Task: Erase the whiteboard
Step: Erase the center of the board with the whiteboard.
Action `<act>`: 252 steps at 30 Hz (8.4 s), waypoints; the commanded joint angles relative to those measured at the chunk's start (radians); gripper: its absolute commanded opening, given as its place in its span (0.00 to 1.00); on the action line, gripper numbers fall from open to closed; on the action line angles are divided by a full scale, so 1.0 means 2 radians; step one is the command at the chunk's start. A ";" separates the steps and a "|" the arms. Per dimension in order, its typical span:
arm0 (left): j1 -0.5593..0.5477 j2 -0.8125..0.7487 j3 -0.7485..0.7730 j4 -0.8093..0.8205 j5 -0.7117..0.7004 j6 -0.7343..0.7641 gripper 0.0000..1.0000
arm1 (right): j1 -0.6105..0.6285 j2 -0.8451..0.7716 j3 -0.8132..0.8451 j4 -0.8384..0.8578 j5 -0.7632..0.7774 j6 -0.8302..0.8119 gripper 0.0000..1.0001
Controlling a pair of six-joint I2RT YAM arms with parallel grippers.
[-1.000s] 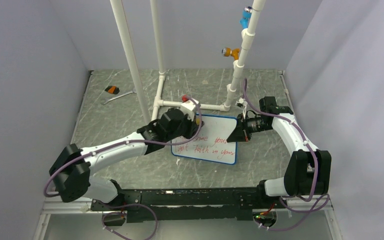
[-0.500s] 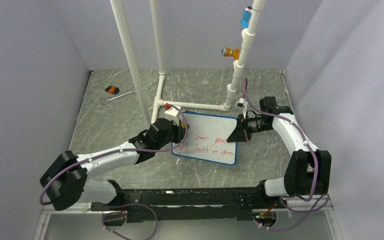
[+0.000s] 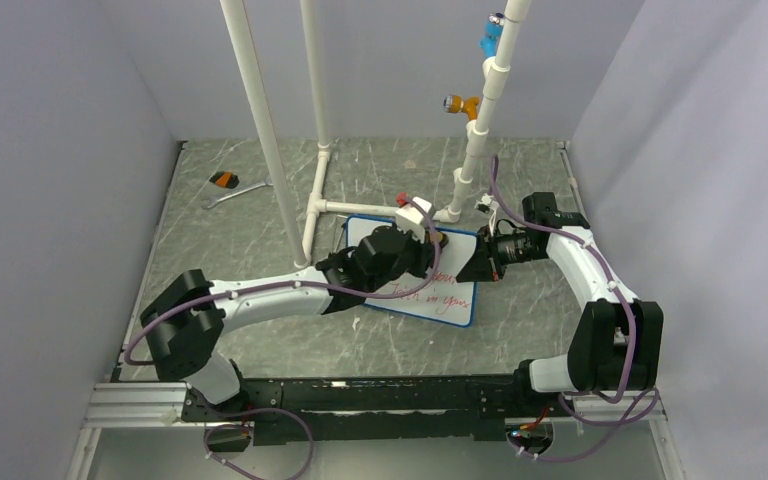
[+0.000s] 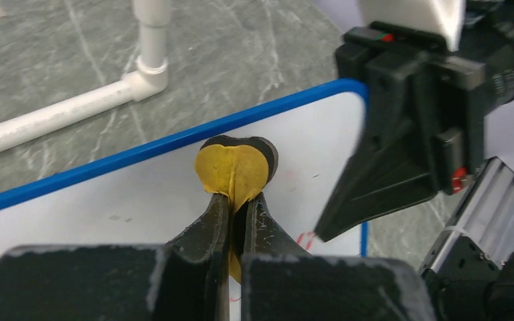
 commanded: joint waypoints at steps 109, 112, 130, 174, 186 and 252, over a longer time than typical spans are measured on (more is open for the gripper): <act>-0.018 -0.008 0.006 -0.077 -0.131 0.047 0.00 | 0.011 -0.002 0.015 -0.030 -0.021 -0.046 0.00; -0.031 -0.004 0.004 -0.031 -0.080 0.067 0.00 | 0.011 -0.001 0.015 -0.030 -0.020 -0.045 0.00; -0.018 -0.025 -0.031 -0.022 -0.108 0.049 0.00 | 0.010 -0.004 0.014 -0.031 -0.021 -0.047 0.00; 0.081 -0.142 -0.327 0.116 -0.063 0.030 0.00 | 0.011 0.001 0.016 -0.032 -0.021 -0.048 0.00; 0.081 -0.120 -0.338 0.082 -0.041 -0.006 0.00 | 0.011 0.001 0.016 -0.032 -0.021 -0.048 0.00; 0.115 -0.148 -0.206 0.011 0.010 0.059 0.00 | 0.011 -0.001 0.016 -0.035 -0.023 -0.051 0.00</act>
